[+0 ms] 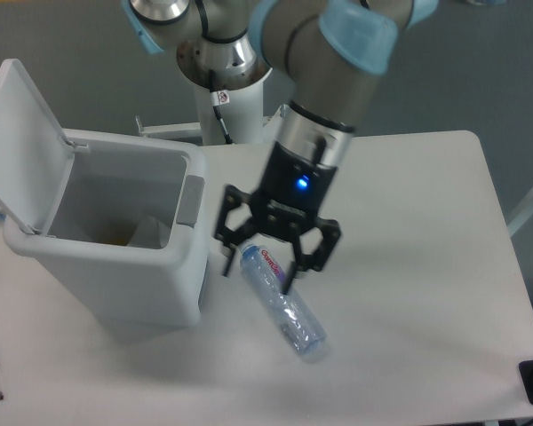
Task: Place the trash in the trash can
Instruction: 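Move the open gripper back over the clear water bottle, then rotate the wrist and lower the gripper around the bottle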
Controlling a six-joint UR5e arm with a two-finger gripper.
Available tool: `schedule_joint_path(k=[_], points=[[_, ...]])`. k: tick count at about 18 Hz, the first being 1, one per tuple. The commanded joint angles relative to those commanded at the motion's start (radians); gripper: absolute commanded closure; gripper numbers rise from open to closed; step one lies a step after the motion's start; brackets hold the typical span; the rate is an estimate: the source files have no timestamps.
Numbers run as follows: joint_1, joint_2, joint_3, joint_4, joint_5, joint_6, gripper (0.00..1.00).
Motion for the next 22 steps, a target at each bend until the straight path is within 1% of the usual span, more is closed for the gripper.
schedule_joint_path(k=[3,5,7,9,11,12,14,16,18,21,22], points=[[0.0,-0.043,0.015,-0.057,0.041,-0.04,0.16],[-0.002,-0.078,0.032,-0.089,0.095,-0.06,0.16],[-0.002,-0.115,0.06,-0.141,0.144,-0.078,0.16],[-0.003,-0.164,0.089,-0.204,0.21,-0.083,0.16],[-0.012,-0.201,0.118,-0.27,0.285,-0.113,0.16],[-0.023,-0.218,0.138,-0.293,0.301,-0.135,0.16],[-0.038,-0.253,0.179,-0.304,0.305,-0.178,0.16],[-0.04,-0.272,0.202,-0.31,0.315,-0.202,0.16],[-0.055,-0.298,0.221,-0.315,0.339,-0.227,0.16],[-0.081,-0.354,0.279,-0.316,0.391,-0.313,0.16],[-0.086,-0.37,0.29,-0.316,0.404,-0.331,0.16]])
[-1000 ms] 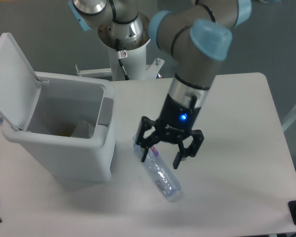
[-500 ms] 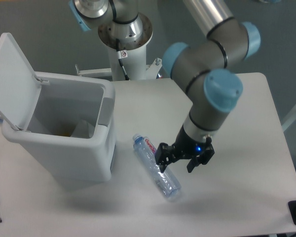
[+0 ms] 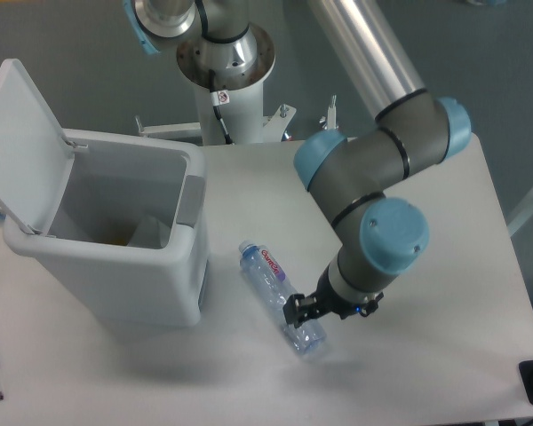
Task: Place the trash in the trash can
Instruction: 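Rotate the wrist and lower the gripper around the bottle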
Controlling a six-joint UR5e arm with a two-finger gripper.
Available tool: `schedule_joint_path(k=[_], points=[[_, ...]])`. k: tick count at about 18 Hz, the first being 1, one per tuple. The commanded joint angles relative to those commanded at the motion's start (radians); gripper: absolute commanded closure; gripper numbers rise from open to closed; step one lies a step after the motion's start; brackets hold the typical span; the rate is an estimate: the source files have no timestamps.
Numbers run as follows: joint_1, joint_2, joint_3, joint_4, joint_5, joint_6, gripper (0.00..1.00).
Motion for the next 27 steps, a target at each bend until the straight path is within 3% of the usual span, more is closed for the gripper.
schedule_joint_path(k=[12,19,27], points=[[-0.078,-0.069,-0.008,0.011,0.193,-0.115,0.17],[-0.083,-0.078,-0.009,0.012,0.209,-0.121,0.19],[-0.083,-0.084,-0.006,0.015,0.212,-0.15,0.3]])
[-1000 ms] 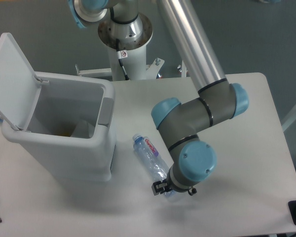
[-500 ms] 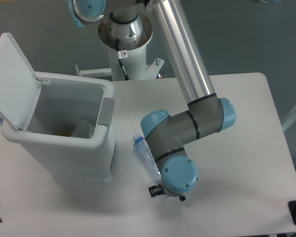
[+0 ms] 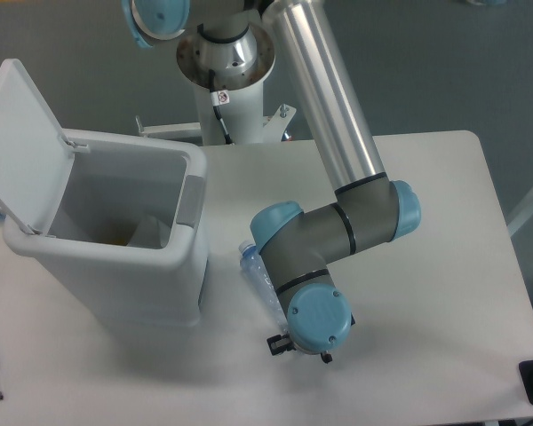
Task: Place the trash in the trash can
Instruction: 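Rotate the wrist and lower the gripper around the bottle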
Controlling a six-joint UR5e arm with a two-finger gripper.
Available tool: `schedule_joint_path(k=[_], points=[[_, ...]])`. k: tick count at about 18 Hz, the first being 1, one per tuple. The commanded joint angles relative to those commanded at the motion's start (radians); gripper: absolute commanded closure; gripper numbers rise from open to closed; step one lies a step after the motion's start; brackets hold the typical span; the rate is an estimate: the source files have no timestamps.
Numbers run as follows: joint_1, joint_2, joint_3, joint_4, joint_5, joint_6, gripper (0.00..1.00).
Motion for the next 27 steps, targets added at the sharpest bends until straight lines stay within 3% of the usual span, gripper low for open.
schedule_joint_path(k=[13,24,27], points=[[0.0,0.023,-0.003,-0.005,0.009,0.001,0.45],[0.005,0.06,-0.011,-0.002,-0.021,0.014,0.47],[0.02,0.086,-0.011,0.046,-0.064,0.029,0.47]])
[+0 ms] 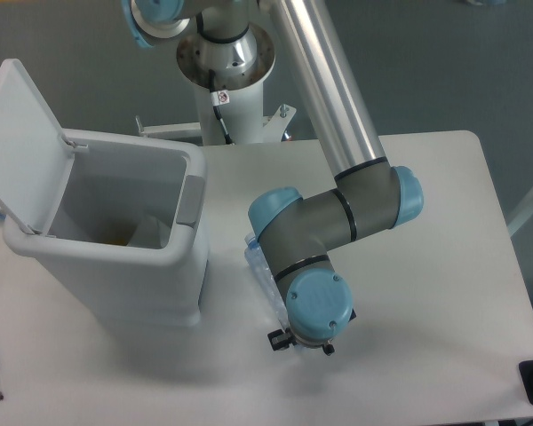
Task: Place the trash in the trash can
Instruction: 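Rotate the wrist and lower the gripper around the bottle, then close the gripper on the bottle and lift it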
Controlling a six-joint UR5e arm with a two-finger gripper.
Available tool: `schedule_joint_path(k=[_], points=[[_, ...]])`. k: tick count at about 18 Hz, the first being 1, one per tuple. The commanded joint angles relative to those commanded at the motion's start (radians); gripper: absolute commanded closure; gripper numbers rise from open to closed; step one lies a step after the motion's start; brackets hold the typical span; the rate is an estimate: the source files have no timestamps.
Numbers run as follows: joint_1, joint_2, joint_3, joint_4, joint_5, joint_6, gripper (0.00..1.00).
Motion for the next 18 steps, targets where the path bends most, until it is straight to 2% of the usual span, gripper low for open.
schedule_joint_path(k=[8,18], points=[[0.087,0.121,0.0,0.072,-0.247,0.127,0.47],[0.169,0.284,0.002,0.22,-0.604,0.129,0.47]])
